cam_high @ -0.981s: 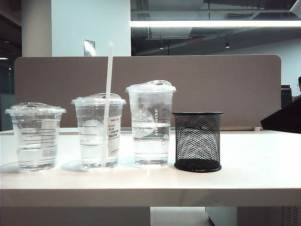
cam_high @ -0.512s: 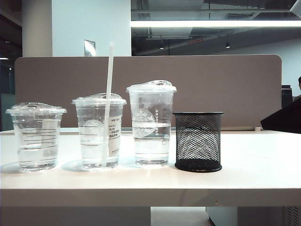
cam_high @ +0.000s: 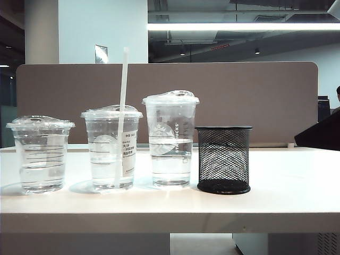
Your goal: Pick up the straw and insert it into the medium coffee cup.
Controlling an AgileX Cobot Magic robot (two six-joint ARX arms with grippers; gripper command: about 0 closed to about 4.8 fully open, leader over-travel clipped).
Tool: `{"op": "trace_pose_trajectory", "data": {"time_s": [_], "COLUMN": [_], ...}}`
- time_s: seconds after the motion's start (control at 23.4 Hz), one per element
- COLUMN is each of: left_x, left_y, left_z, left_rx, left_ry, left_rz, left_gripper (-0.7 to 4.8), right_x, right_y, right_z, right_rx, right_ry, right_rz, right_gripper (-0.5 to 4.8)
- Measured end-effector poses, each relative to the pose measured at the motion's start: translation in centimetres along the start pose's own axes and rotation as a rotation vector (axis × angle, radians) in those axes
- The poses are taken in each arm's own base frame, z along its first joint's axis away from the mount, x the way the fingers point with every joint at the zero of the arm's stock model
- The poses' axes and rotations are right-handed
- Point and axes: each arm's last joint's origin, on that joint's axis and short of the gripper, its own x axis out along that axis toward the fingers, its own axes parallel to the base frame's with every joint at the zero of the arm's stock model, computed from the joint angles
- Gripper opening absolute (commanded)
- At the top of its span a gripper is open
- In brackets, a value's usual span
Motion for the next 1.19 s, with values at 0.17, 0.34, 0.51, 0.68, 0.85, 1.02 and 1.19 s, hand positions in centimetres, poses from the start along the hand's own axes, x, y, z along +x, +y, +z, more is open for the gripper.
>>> {"op": "trace_pose_trajectory", "data": {"time_s": [0.17,0.34,0.51,0.68,0.85,1.02,1.19], "left_x": [0.0,0.0,0.0,0.0,0.0,0.0,0.0], "left_y": [0.0,0.0,0.0,0.0,0.0,0.0,0.0], "left_z": [0.0,0.0,0.0,0.0,0.0,0.0,0.0], "left_rx": [-0.008,-0.008,-0.009,-0.009,-0.009,-0.009,-0.009], "left_ry": [0.0,0.0,0.0,0.001,0.001,0.001,0.0], "left_rz": [0.0,0.0,0.0,0.003,0.004,0.004,0.004], "left_gripper": [-0.01,-0.01,-0.01,-0.01,-0.01,-0.01,-0.01], "right_x": [0.0,0.0,0.0,-0.6,-1.3,-2.9,-3.9], "right_y": [0.0,0.0,0.0,-0.3,-1.4,-3.5,-5.0], "right_z": [0.0,0.0,0.0,0.3,0.6,1.2,1.0], "right_rx": [0.0,0.0,0.0,0.01,0.034,0.065,0.124], "right_ry": [0.0,0.0,-0.001,-0.051,-0.1,-0.227,-0.255], "right_rz": [0.0,0.0,0.0,-0.011,-0.105,-0.322,-0.474], "right_gripper": [-0.01,-0.01,-0.01,-0.01,-0.01,-0.01,-0.01]}}
